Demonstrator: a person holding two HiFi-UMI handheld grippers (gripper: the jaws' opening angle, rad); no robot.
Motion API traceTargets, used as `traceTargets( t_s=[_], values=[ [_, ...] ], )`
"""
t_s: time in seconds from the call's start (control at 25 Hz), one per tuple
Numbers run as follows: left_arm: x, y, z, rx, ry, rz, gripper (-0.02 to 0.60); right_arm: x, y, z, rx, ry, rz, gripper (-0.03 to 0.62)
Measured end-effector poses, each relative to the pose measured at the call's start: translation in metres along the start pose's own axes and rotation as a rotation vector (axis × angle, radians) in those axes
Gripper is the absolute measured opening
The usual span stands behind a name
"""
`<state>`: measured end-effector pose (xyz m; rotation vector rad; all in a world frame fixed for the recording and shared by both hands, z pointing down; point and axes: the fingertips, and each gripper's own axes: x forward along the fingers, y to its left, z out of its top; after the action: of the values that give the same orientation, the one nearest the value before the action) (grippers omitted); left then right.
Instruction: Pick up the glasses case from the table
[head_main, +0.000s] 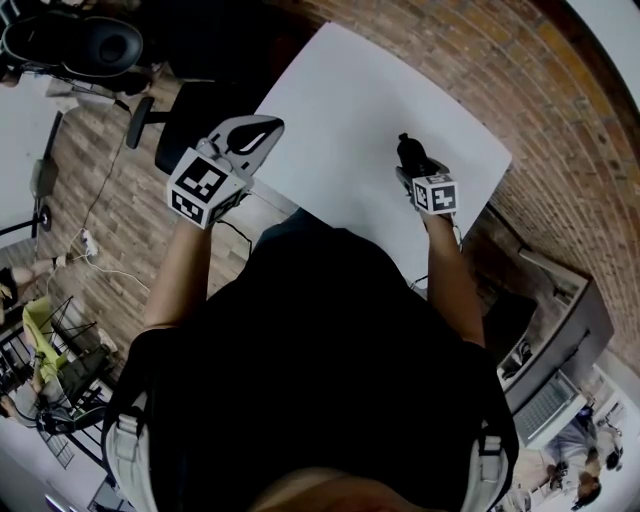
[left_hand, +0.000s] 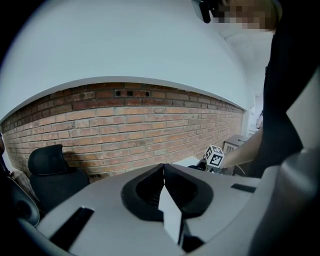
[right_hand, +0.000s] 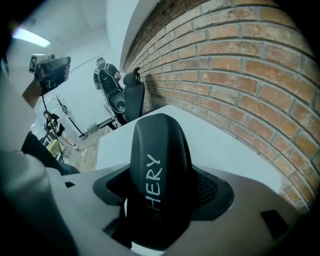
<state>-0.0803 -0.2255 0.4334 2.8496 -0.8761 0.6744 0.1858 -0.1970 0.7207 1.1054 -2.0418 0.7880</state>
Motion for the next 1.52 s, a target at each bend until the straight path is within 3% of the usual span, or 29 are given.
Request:
traceTargets(
  t_s=[0.68,1.52],
  values=[
    [-0.021,-0.027,0.011,0.031,-0.03,-0.015,0.011,-0.059,0.005,-0.001,0.054,-0.105,-0.029,0.345],
    [-0.044,-0.098,0.015,0.068,-0.05,-0.033,0.011,-0.143,0.015,-0.015,0.093,-0.248,-0.043,0.345]
  ],
)
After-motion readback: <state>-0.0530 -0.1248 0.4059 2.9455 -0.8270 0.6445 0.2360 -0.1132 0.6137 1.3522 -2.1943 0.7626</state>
